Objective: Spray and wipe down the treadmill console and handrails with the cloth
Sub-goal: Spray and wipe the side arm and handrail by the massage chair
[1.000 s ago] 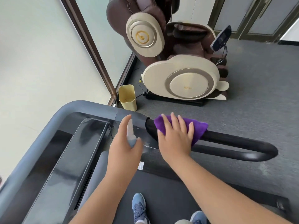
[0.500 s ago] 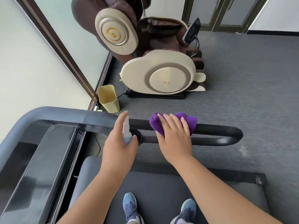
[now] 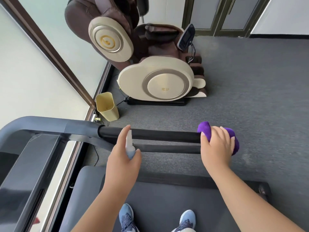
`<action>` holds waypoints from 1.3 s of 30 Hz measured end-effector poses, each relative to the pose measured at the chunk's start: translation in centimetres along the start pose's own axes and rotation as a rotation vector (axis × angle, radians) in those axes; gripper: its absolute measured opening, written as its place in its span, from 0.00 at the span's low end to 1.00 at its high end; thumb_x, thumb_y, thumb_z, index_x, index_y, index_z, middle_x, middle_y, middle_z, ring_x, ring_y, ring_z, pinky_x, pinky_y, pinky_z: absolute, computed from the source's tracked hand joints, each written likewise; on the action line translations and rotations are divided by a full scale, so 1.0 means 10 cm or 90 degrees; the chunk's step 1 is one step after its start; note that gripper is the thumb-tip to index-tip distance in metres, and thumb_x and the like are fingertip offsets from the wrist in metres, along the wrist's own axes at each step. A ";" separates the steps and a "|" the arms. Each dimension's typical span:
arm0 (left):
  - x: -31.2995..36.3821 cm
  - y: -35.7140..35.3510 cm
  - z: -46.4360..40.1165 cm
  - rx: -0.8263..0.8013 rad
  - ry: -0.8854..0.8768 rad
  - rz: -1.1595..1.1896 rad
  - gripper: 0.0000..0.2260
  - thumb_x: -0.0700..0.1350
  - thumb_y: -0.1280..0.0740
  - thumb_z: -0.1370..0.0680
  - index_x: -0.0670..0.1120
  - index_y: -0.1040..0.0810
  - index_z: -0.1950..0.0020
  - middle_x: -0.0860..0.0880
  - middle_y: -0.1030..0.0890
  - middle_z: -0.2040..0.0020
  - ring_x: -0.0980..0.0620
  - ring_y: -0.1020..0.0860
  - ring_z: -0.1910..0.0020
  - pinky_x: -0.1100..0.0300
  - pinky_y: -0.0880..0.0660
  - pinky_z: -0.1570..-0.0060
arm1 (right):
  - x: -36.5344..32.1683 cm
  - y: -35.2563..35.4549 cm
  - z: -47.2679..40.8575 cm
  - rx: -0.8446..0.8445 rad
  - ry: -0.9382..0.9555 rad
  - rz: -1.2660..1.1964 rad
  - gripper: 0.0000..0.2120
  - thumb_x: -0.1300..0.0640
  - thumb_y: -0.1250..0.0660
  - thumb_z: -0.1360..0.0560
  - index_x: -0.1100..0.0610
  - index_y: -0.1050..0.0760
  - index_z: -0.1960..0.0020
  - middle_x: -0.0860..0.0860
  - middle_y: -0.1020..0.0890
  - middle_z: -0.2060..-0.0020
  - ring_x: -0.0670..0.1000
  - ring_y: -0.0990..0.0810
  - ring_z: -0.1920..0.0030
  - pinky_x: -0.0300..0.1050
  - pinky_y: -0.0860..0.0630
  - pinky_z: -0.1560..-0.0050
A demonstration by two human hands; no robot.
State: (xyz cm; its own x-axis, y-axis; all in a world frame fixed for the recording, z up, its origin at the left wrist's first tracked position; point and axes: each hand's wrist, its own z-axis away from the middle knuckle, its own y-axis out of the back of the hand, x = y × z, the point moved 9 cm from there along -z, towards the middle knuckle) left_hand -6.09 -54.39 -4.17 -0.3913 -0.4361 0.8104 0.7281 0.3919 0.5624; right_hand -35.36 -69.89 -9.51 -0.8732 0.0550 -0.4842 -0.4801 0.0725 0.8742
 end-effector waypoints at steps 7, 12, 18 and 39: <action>-0.25 0.58 -0.02 0.049 0.018 -0.018 0.33 0.42 0.33 0.21 0.72 0.39 0.26 0.52 0.17 0.47 0.46 0.20 0.56 0.53 0.23 0.57 | -1.52 -0.70 0.64 -0.090 0.207 0.097 0.25 0.44 0.41 0.19 0.48 0.30 0.24 0.47 0.25 0.27 0.54 0.36 0.21 0.63 0.53 0.19; -0.40 1.05 -0.05 0.075 0.014 -0.016 0.33 0.41 0.33 0.21 0.71 0.38 0.26 0.58 0.21 0.57 0.59 0.23 0.64 0.63 0.28 0.63 | -2.45 -1.14 0.92 -0.126 0.272 0.084 0.25 0.42 0.43 0.18 0.46 0.31 0.23 0.48 0.26 0.26 0.55 0.34 0.22 0.65 0.52 0.20; -0.57 1.38 -0.10 0.076 -0.004 -0.033 0.34 0.39 0.32 0.21 0.67 0.38 0.23 0.55 0.25 0.61 0.61 0.25 0.66 0.71 0.29 0.66 | -3.13 -1.37 1.15 -0.171 0.302 -0.051 0.23 0.44 0.45 0.18 0.47 0.28 0.25 0.45 0.25 0.27 0.52 0.33 0.23 0.60 0.53 0.19; 1.15 -1.11 0.18 -0.222 -0.220 -0.211 0.32 0.41 0.37 0.20 0.64 0.43 0.21 0.53 0.26 0.45 0.49 0.25 0.52 0.55 0.27 0.54 | 0.62 0.12 1.22 -0.080 -0.536 -0.848 0.22 0.40 0.28 0.32 0.49 0.16 0.42 0.51 0.12 0.48 0.56 0.14 0.43 0.62 0.26 0.30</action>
State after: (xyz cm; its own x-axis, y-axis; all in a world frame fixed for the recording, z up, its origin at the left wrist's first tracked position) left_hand -19.70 -62.29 -0.81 -0.7471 -0.1785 0.6403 0.6550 -0.0343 0.7548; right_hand -40.35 -57.32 -11.89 0.4367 0.5404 -0.7192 -0.8750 0.4407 -0.2003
